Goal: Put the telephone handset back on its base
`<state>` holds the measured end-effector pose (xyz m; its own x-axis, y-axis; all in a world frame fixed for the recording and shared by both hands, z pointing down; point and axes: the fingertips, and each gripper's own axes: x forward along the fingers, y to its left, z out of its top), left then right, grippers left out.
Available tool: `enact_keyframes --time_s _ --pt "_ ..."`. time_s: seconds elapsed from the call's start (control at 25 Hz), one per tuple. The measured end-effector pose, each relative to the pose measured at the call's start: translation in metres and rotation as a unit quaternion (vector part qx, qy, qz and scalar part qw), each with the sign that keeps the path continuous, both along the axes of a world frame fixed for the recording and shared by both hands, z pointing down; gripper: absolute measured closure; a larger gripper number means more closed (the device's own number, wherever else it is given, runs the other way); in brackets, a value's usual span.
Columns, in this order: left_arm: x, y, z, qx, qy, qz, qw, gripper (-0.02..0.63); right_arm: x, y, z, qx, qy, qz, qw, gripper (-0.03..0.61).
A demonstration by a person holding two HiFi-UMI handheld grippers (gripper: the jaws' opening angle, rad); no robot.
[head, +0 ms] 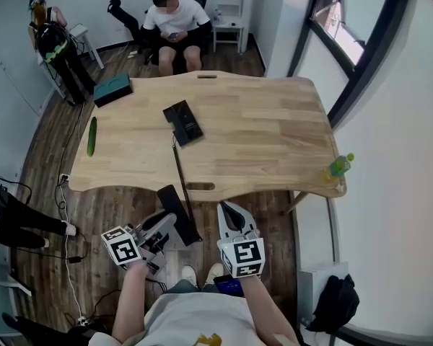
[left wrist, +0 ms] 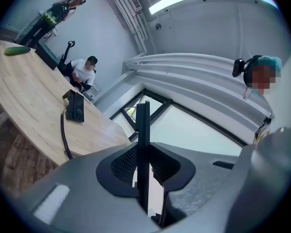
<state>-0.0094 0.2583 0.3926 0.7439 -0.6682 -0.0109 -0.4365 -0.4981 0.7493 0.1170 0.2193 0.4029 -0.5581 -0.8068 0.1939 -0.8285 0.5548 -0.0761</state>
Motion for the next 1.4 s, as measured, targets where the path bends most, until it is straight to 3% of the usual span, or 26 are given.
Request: enact_keyframes --time_s 0.4,0.8,1.08,1.4 --pt "0.003 -0.002 -0.004 -0.002 -0.001 0.003 1.0 0.543 0.005 0.001 0.002 -0.006 -0.015 -0.001 1.0 0.574" --pt "-0.004 -0.034 0.004 -0.027 0.023 -0.006 0.9993 0.543 0.006 -0.028 0.009 -0.012 -0.013 -0.005 1.0 0.574" --pt "-0.015 -0.097 0.015 -0.035 0.047 -0.009 0.9982 0.543 0.004 -0.084 0.021 -0.017 -0.001 -0.002 1.0 0.574" --pt "-0.04 -0.202 0.025 -0.05 0.059 -0.006 0.997 0.543 -0.011 -0.183 0.028 -0.029 0.022 0.007 0.999 0.574"
